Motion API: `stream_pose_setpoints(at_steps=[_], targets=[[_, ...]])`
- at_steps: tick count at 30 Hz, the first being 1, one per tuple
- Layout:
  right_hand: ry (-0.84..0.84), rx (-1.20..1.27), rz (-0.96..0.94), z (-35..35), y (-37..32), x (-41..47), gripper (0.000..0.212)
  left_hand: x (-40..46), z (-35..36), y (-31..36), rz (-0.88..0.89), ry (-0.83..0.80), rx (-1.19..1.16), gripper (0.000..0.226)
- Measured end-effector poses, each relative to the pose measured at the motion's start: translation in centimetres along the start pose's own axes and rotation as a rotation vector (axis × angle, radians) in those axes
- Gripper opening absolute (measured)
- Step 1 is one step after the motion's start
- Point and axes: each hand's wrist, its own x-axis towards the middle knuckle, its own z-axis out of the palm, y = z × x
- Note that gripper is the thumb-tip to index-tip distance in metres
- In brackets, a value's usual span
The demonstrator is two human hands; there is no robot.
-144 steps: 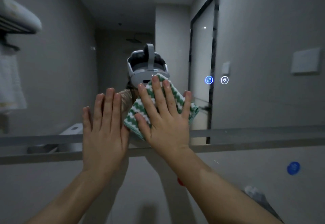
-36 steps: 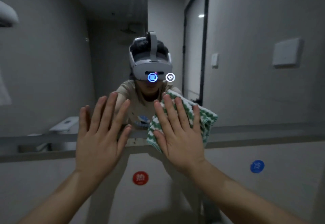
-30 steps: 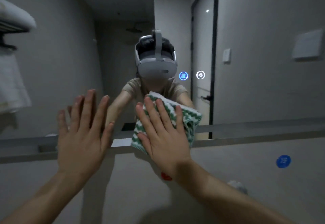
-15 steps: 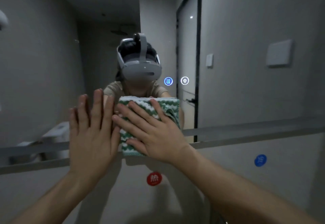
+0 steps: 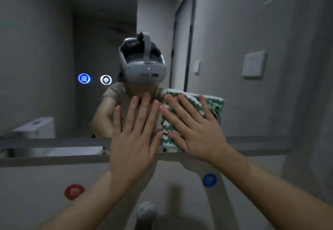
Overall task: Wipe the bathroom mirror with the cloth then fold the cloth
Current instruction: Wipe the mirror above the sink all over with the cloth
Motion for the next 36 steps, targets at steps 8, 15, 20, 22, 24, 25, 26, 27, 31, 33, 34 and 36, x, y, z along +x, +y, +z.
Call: stream_pose_setpoints(at_steps=[8,15,20,22,24,25,26,27,31,33,34,36], targets=[[0.028,0.114,-0.005,0.3,0.7,-0.4,0.054,0.5,0.7,1.7,-0.024,-0.005,0.008,0.059],[0.046,0.051,0.015,-0.3,5.9,5.0,0.054,9.0,-1.2,0.4,0.039,0.073,-0.026,0.056],[0.053,0.000,0.022,-1.6,12.6,13.8,0.053,18.8,-3.1,-1.7,-0.020,0.134,-0.006,0.057],[0.038,-0.019,0.037,-2.3,15.5,17.8,0.053,23.5,-4.3,-3.0,-0.025,0.150,0.001,0.058],[0.030,-0.015,0.079,-3.1,18.2,22.0,0.054,28.5,-5.8,-4.5,-0.049,0.128,-0.015,0.060],[0.019,-0.013,0.113,-3.5,19.5,23.9,0.055,31.0,-6.5,-5.3,-0.068,0.111,-0.021,0.060],[0.005,-0.011,0.155,-3.8,20.9,25.8,0.056,33.5,-7.1,-6.0,-0.086,0.098,-0.017,0.059],[-0.004,-0.004,0.203,-4.1,22.3,27.7,0.056,35.8,-7.7,-6.6,-0.097,0.093,-0.005,0.058],[0.067,0.038,0.411,-4.7,26.4,33.2,0.056,43.5,-9.7,-8.5,-0.102,0.062,-0.028,0.059],[0.086,0.045,0.454,-4.6,27.4,34.8,0.055,46.2,-10.3,-8.7,-0.139,0.053,-0.024,0.060],[0.089,0.044,0.462,-4.6,27.8,35.4,0.055,47.3,-10.5,-8.6,-0.161,0.055,-0.020,0.060],[0.087,0.046,0.493,-4.8,28.7,36.5,0.055,48.9,-10.6,-8.2,-0.183,0.056,-0.021,0.059]])
